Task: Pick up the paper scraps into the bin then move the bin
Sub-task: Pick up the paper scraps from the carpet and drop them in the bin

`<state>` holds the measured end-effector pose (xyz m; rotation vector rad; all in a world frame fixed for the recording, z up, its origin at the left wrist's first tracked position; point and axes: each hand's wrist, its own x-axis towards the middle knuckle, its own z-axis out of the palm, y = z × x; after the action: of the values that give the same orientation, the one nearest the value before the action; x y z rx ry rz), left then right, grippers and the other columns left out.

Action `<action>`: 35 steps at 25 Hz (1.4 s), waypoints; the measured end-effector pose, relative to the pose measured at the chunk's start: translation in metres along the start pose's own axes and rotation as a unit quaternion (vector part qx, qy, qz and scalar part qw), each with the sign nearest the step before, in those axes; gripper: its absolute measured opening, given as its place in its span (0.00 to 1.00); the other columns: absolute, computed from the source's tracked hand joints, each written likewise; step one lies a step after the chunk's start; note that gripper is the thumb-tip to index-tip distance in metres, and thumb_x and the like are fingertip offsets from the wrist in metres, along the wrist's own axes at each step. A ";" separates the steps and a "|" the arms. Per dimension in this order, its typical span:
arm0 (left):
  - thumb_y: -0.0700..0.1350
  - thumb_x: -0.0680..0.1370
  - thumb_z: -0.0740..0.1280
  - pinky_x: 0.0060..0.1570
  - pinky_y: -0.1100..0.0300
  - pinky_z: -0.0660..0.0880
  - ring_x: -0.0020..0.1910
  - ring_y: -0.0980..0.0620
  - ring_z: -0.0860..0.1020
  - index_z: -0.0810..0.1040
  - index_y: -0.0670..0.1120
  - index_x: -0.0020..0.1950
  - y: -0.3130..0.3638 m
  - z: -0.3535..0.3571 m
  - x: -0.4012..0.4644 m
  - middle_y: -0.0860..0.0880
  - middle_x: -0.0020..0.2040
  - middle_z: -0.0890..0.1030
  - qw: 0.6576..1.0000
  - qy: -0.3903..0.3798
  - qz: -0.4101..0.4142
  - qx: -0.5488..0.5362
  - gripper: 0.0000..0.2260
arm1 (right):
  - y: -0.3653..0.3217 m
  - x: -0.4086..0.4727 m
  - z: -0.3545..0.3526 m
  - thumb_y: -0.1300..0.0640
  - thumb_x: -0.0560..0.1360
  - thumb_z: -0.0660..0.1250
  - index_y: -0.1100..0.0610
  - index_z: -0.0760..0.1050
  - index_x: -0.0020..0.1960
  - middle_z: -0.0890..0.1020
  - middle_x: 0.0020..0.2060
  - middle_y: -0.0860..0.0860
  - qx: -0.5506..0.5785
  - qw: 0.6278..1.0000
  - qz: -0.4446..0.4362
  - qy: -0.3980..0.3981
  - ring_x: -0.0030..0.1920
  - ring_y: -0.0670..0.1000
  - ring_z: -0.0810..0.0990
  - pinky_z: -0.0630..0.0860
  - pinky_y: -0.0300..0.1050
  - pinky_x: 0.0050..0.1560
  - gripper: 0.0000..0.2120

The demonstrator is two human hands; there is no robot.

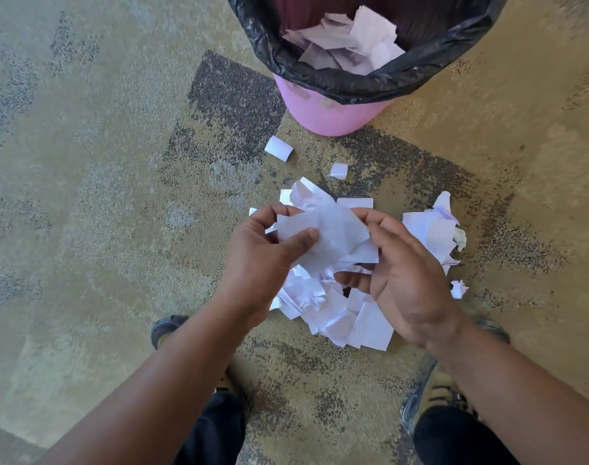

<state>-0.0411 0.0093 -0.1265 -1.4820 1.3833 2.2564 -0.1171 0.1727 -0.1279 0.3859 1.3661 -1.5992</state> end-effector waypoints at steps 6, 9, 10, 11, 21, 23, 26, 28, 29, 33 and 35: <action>0.30 0.75 0.73 0.37 0.56 0.79 0.39 0.50 0.80 0.72 0.49 0.57 0.067 0.030 -0.023 0.50 0.42 0.80 0.966 -0.036 0.245 0.078 0.20 | -0.065 -0.017 0.033 0.71 0.77 0.69 0.52 0.78 0.54 0.86 0.44 0.50 -0.118 0.966 -0.231 0.002 0.43 0.49 0.84 0.82 0.43 0.44 0.15; 0.34 0.74 0.75 0.42 0.63 0.74 0.42 0.57 0.78 0.78 0.50 0.55 0.119 0.036 -0.013 0.57 0.42 0.78 0.845 -0.030 0.464 0.264 0.16 | -0.112 0.000 0.037 0.74 0.75 0.68 0.55 0.79 0.50 0.85 0.45 0.55 -0.243 0.878 -0.411 0.043 0.44 0.56 0.83 0.79 0.51 0.45 0.15; 0.35 0.73 0.74 0.43 0.62 0.75 0.42 0.56 0.79 0.81 0.47 0.51 0.132 0.038 -0.002 0.55 0.43 0.80 0.792 -0.006 0.513 0.331 0.10 | -0.124 0.011 0.039 0.74 0.74 0.68 0.58 0.80 0.50 0.86 0.46 0.55 -0.301 0.834 -0.457 0.068 0.46 0.57 0.84 0.80 0.51 0.47 0.13; 0.35 0.72 0.72 0.43 0.59 0.76 0.43 0.54 0.79 0.83 0.44 0.48 0.141 0.039 0.010 0.52 0.43 0.82 0.751 0.021 0.543 0.376 0.07 | -0.134 0.024 0.040 0.73 0.72 0.68 0.60 0.81 0.50 0.86 0.47 0.53 -0.349 0.794 -0.489 0.093 0.48 0.55 0.84 0.80 0.50 0.48 0.12; 0.45 0.73 0.71 0.66 0.51 0.73 0.68 0.45 0.76 0.76 0.42 0.71 0.163 0.044 0.089 0.45 0.69 0.78 0.702 0.118 0.494 0.499 0.26 | -0.165 0.081 0.038 0.63 0.76 0.61 0.55 0.64 0.79 0.69 0.77 0.51 -0.600 0.697 -0.377 0.107 0.80 0.51 0.62 0.52 0.59 0.79 0.31; 0.43 0.73 0.73 0.67 0.49 0.72 0.67 0.46 0.76 0.78 0.41 0.68 0.149 0.037 0.079 0.45 0.67 0.79 0.686 0.157 0.544 0.457 0.23 | -0.142 0.075 0.029 0.67 0.75 0.60 0.61 0.70 0.75 0.73 0.73 0.55 -0.542 0.681 -0.473 0.135 0.76 0.55 0.69 0.61 0.63 0.75 0.27; 0.33 0.71 0.71 0.54 0.41 0.74 0.55 0.45 0.74 0.78 0.35 0.53 0.109 0.018 0.067 0.41 0.52 0.79 0.666 0.236 0.610 0.358 0.12 | -0.102 0.064 0.008 0.72 0.73 0.61 0.67 0.82 0.54 0.84 0.51 0.60 -0.460 0.642 -0.589 0.171 0.53 0.63 0.82 0.76 0.61 0.53 0.15; 0.33 0.69 0.67 0.51 0.39 0.73 0.53 0.42 0.73 0.74 0.36 0.51 0.068 -0.005 0.083 0.40 0.50 0.76 0.715 0.261 0.544 0.353 0.11 | -0.071 0.065 -0.005 0.73 0.71 0.62 0.66 0.82 0.43 0.83 0.39 0.59 -0.463 0.659 -0.571 0.159 0.42 0.62 0.80 0.75 0.55 0.45 0.10; 0.35 0.70 0.66 0.54 0.40 0.73 0.55 0.41 0.74 0.75 0.37 0.55 0.047 -0.016 0.097 0.41 0.53 0.76 0.751 0.241 0.474 0.393 0.13 | -0.056 0.073 -0.012 0.72 0.70 0.62 0.65 0.81 0.42 0.83 0.39 0.58 -0.477 0.681 -0.534 0.151 0.41 0.61 0.80 0.75 0.54 0.44 0.10; 0.52 0.75 0.74 0.77 0.41 0.60 0.79 0.38 0.59 0.59 0.47 0.81 -0.015 -0.048 0.141 0.41 0.82 0.57 0.801 0.039 0.140 0.581 0.39 | -0.007 0.123 -0.028 0.59 0.77 0.65 0.55 0.73 0.70 0.74 0.70 0.55 -0.636 0.752 -0.165 0.051 0.67 0.60 0.72 0.74 0.56 0.64 0.22; 0.58 0.72 0.78 0.79 0.39 0.53 0.83 0.37 0.47 0.49 0.52 0.84 -0.023 -0.044 0.155 0.45 0.84 0.40 0.779 -0.017 0.074 0.622 0.50 | 0.000 0.144 -0.028 0.52 0.78 0.67 0.50 0.58 0.80 0.57 0.80 0.52 -0.668 0.744 -0.025 -0.006 0.76 0.61 0.63 0.69 0.57 0.70 0.34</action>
<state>-0.0798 -0.0654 -0.2658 -0.7970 2.2639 0.8184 -0.1962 0.1323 -0.2443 -0.5469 2.1156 -0.3130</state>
